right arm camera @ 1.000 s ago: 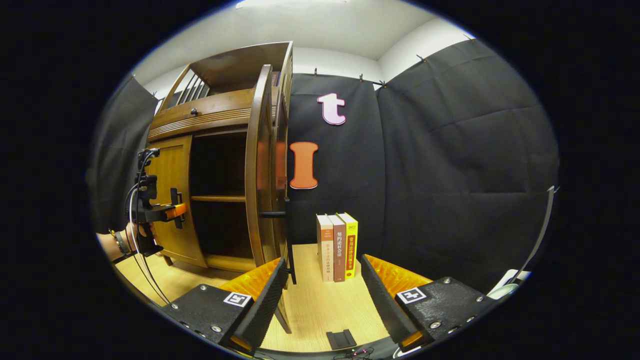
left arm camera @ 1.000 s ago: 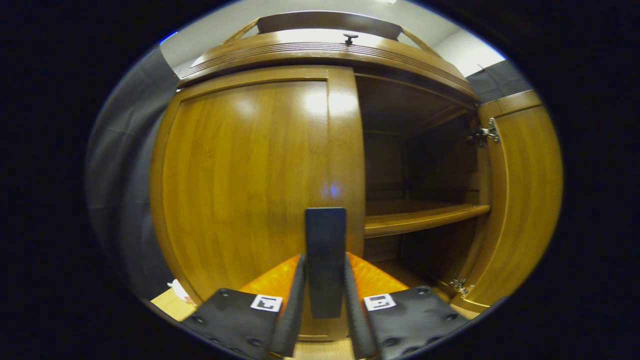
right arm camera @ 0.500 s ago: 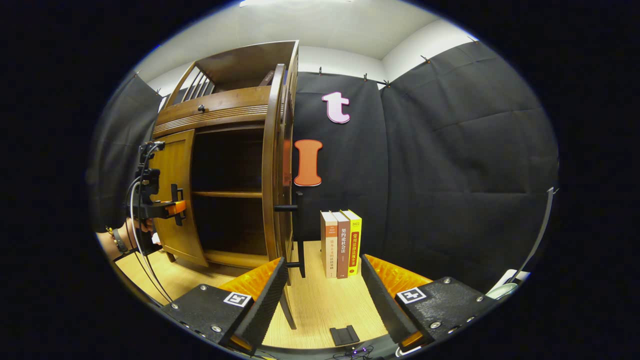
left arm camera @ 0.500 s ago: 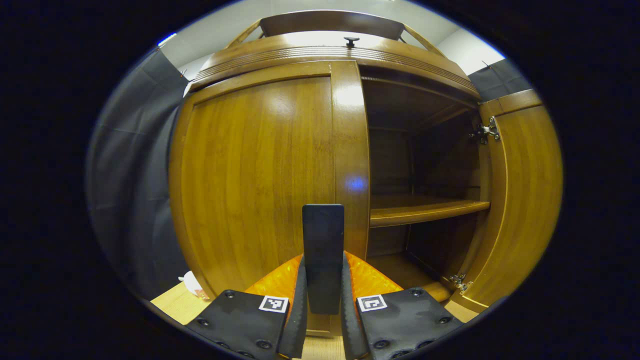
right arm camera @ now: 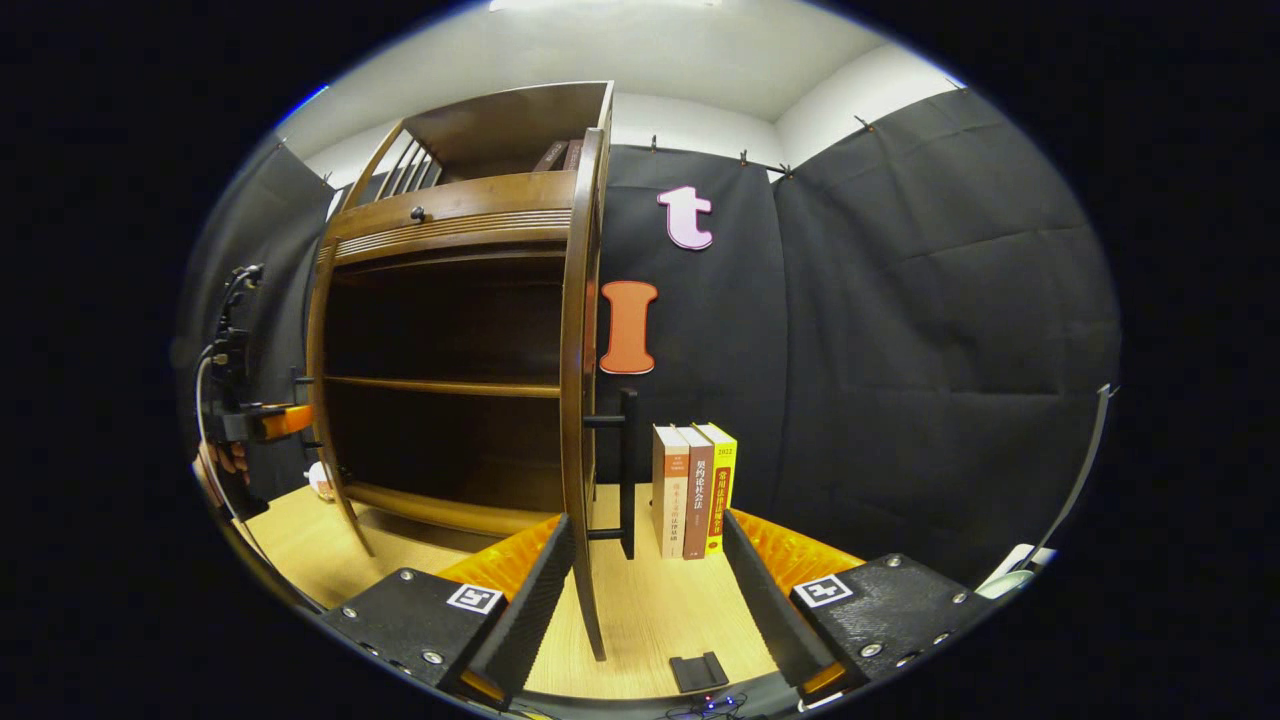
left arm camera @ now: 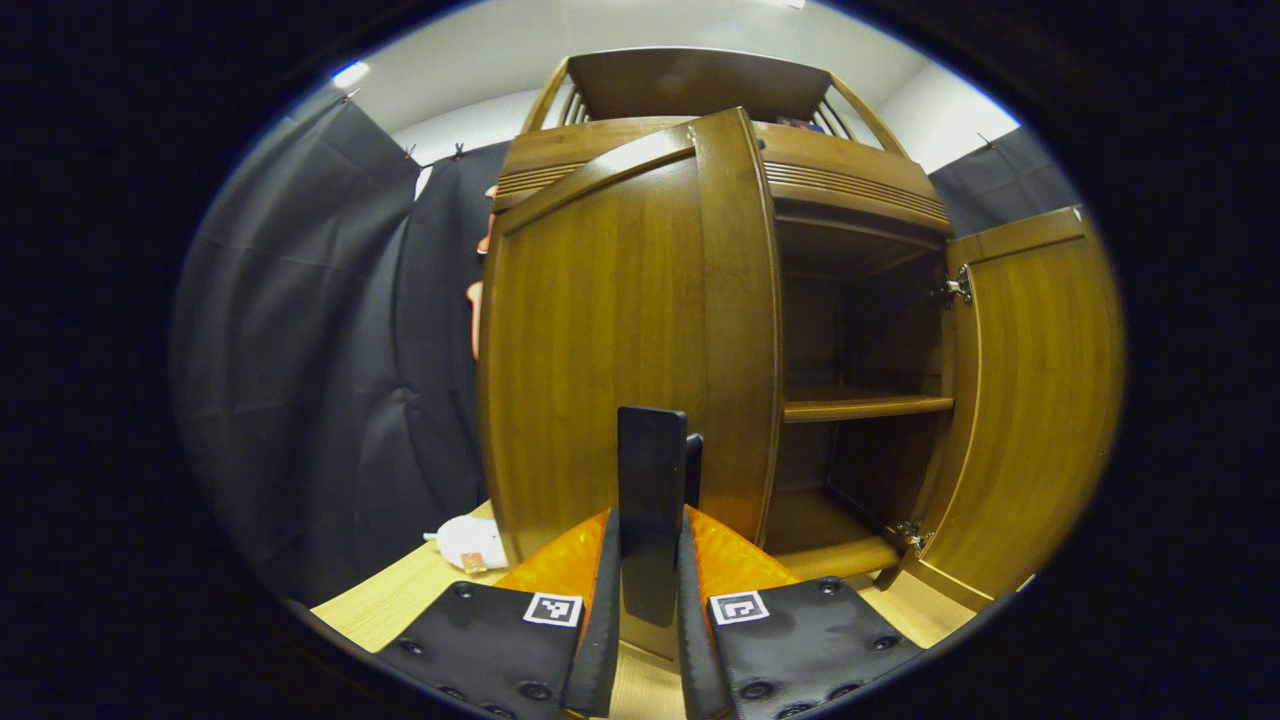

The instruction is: Open the right door of the double-door shoe cabinet with the right hand, and open the left door with the left hand.

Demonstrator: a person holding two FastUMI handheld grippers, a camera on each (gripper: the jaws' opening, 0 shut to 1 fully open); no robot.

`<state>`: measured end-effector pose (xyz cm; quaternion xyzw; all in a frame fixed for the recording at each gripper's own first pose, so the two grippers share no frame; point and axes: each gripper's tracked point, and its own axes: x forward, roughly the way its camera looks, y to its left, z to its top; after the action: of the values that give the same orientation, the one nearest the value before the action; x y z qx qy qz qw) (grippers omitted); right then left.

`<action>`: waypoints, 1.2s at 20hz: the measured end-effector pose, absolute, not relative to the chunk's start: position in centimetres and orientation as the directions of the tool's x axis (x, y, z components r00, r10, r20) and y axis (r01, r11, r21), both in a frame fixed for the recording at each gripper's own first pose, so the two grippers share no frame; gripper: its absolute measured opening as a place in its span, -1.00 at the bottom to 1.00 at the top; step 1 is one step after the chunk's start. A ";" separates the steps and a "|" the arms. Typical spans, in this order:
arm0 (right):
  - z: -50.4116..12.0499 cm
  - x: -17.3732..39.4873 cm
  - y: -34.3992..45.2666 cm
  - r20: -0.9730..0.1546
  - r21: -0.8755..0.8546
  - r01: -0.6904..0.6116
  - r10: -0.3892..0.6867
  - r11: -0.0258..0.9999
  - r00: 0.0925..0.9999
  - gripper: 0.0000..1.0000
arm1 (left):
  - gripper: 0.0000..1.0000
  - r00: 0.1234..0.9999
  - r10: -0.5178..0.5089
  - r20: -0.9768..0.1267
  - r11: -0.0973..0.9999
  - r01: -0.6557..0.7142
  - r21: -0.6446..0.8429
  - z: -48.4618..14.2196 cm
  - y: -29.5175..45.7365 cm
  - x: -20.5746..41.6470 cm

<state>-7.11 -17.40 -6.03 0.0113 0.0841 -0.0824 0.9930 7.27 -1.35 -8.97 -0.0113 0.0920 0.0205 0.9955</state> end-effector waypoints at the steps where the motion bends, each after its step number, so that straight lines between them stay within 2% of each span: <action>1: -5.9 -7.2 -17.4 -0.166 0.018 0.168 -0.162 0.986 0.973 0.93 | -0.36 0.982 0.051 -0.182 0.998 -0.055 -0.015 -8.9 -0.4 6.4; 2: -5.7 -7.2 -17.4 -0.165 0.025 0.170 -0.164 0.985 0.973 0.92 | -0.48 0.982 0.065 -0.176 0.998 -0.067 -0.007 -8.6 0.6 5.7; 3: -5.6 -7.3 -17.4 -0.164 0.026 0.172 -0.166 0.985 0.973 0.93 | -0.41 0.981 0.081 -0.176 0.997 -0.082 0.003 -8.5 1.7 4.9; 8: -4.4 -7.2 -17.3 -0.153 0.002 0.177 -0.175 0.984 0.973 0.93 | -0.64 0.980 0.115 -0.163 0.993 -0.118 -0.006 -7.6 6.9 2.0; 9: -4.2 -7.2 -17.1 -0.151 -0.004 0.176 -0.175 0.984 0.973 0.93 | -0.60 0.978 0.126 -0.166 0.992 -0.128 -0.001 -7.3 8.0 1.8; 10: -4.1 -7.1 -16.9 -0.151 -0.007 0.173 -0.172 0.985 0.973 0.81 | -0.67 0.978 0.132 -0.164 0.991 -0.134 -0.001 -7.5 9.1 1.5; 11: -4.0 -7.1 -16.5 -0.151 -0.007 0.172 -0.171 0.985 0.974 0.93 | -0.64 0.979 0.133 -0.153 0.991 -0.135 -0.006 -7.0 10.3 1.3; 13: -3.5 -6.9 -15.7 -0.145 -0.003 0.164 -0.163 0.986 0.976 0.93 | -0.65 0.982 0.127 -0.137 0.991 -0.131 -0.019 -6.2 12.4 0.8; 17: -3.0 -6.8 -14.5 -0.144 0.003 0.160 -0.158 0.987 0.977 0.93 | -0.91 0.988 0.060 -0.139 0.997 -0.065 -0.036 -6.2 15.3 1.2; 18: -2.7 -6.8 -14.0 -0.141 0.002 0.159 -0.157 0.987 0.978 0.93 | -0.82 0.991 0.036 -0.130 0.999 -0.040 -0.024 -6.4 15.5 1.2; 19: -2.4 -6.8 -13.6 -0.137 0.001 0.155 -0.154 0.988 0.979 0.93 | -0.92 0.992 0.012 -0.123 1.000 -0.013 -0.006 -6.4 15.7 1.2; 20: -2.3 -6.8 -13.2 -0.136 -0.002 0.153 -0.152 0.988 0.979 0.93 | -0.82 0.993 -0.005 -0.116 1.000 0.006 0.011 -6.5 16.3 1.3; 21: -2.3 -6.9 -13.1 -0.139 -0.006 0.152 -0.152 0.988 0.979 0.93 | -0.82 0.993 -0.025 -0.113 1.000 0.026 0.013 -6.5 17.1 1.4; 22: -2.2 -6.9 -13.0 -0.142 -0.008 0.153 -0.152 0.988 0.978 0.80 | -0.82 0.992 -0.038 -0.123 0.999 0.038 -0.002 -6.7 17.8 1.6; 23: -2.1 -6.9 -12.7 -0.144 -0.008 0.153 -0.152 0.988 0.978 0.81 | -0.91 0.991 -0.064 -0.120 0.998 0.061 -0.028 -6.7 18.3 1.7; 24: -1.8 -7.0 -12.4 -0.140 -0.010 0.152 -0.152 0.988 0.978 0.93 | -0.82 0.990 -0.088 -0.114 0.995 0.083 -0.049 -6.7 18.6 1.6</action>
<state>-6.99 -12.39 -1.83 0.0004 0.0702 -0.0763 0.9946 1.61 18.60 -6.66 -0.0223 0.0581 -0.0430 0.9971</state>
